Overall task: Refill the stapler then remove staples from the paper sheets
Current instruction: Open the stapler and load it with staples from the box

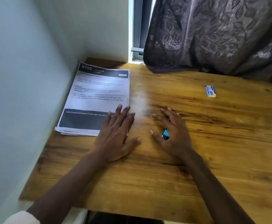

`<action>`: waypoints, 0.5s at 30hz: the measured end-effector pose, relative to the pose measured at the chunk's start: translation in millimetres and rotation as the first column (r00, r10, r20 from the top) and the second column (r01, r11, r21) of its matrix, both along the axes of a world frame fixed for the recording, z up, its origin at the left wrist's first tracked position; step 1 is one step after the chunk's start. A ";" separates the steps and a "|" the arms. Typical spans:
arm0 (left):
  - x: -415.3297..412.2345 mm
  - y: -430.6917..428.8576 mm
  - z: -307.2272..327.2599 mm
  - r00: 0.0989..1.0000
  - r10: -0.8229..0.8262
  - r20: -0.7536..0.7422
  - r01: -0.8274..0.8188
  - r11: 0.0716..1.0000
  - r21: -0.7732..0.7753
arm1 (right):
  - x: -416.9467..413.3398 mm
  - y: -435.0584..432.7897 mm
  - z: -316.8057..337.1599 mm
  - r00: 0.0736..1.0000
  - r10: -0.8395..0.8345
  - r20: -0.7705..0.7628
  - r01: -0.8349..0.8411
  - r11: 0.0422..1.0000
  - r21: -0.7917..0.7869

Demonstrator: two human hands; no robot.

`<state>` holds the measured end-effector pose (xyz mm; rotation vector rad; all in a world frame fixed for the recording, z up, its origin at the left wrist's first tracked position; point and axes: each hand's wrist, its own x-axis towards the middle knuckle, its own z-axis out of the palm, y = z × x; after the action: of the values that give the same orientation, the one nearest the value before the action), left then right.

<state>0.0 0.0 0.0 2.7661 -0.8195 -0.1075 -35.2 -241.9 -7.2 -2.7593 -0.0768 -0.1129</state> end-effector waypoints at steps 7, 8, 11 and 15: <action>-4.2 5.2 21.9 0.999 0.026 -0.026 -0.026 1.000 -0.005 | -3.9 5.3 23.4 0.999 -0.028 0.027 0.029 0.997 -0.066; -2.5 6.6 17.5 1.000 0.016 -0.008 -0.016 1.000 -0.005 | -3.9 4.3 19.7 0.998 -0.039 0.042 0.041 0.997 -0.061; 2.6 7.7 11.5 1.000 -0.001 0.024 0.001 1.000 0.001 | -3.7 5.3 19.7 0.998 -0.029 0.056 0.031 0.999 -0.034; 6.1 7.9 4.3 0.997 0.001 0.072 0.001 1.000 -0.018 | -7.9 2.3 22.5 0.998 0.004 0.069 -0.014 0.990 0.143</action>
<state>6.1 7.9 4.3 2.7669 -0.8340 -0.0003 -43.1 -239.6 15.3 -2.6116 -0.0953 -0.2022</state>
